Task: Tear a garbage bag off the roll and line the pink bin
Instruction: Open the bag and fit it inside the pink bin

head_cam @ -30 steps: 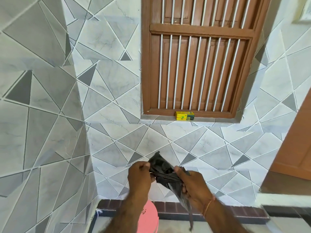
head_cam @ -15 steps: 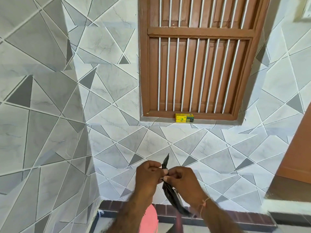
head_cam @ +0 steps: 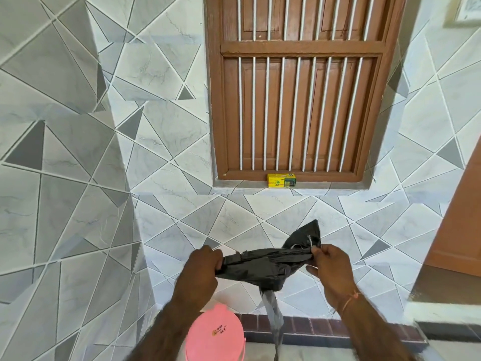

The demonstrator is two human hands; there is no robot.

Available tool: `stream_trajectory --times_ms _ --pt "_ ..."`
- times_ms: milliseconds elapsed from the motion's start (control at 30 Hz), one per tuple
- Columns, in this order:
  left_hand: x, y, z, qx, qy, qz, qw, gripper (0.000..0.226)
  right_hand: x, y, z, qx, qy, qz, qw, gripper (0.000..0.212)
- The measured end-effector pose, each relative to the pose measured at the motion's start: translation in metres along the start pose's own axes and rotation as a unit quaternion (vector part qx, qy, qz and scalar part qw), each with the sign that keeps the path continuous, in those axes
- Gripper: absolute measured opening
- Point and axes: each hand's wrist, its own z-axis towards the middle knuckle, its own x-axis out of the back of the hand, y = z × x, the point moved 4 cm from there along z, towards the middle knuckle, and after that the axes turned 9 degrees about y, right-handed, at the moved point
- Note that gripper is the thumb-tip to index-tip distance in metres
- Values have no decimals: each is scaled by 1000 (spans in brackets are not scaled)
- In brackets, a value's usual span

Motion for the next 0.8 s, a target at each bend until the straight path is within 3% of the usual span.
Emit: stream_trajectory --times_ms 67,167,233,300,433,467,533,600,667,733,800 --pt "2 4 -3 -8 -11 41 999 19 -1 3 -1 -30 -20 37 999 19" --pt "-1 6 -3 38 32 30 998 19 -2 0 -7 22 -19 17 999 15" --pt "0 -5 -1 135 80 -94 983 24 2 -2 -9 93 -7 -53 994 28" --pt "0 -15 1 236 97 -231 939 34 11 -2 -13 148 19 -136 979 34" --pt "10 -18 2 275 133 -336 891 51 30 18 -11 106 18 -294 950 33" --pt "13 -17 3 273 139 -360 881 56 32 21 -11 102 -2 -383 918 33" --pt "15 -14 5 250 128 -393 875 62 31 19 -14 180 7 -496 850 34" --pt "14 -3 7 193 82 -387 898 59 15 0 -29 314 31 -425 848 35" --pt "14 11 8 130 47 -372 918 59 -14 -30 -55 406 -43 -332 851 48" --pt "17 23 8 82 23 -377 922 65 -47 -48 -79 424 -154 -307 838 70" --pt "20 32 8 57 8 -374 925 64 -73 -49 -92 455 -199 -348 795 76"
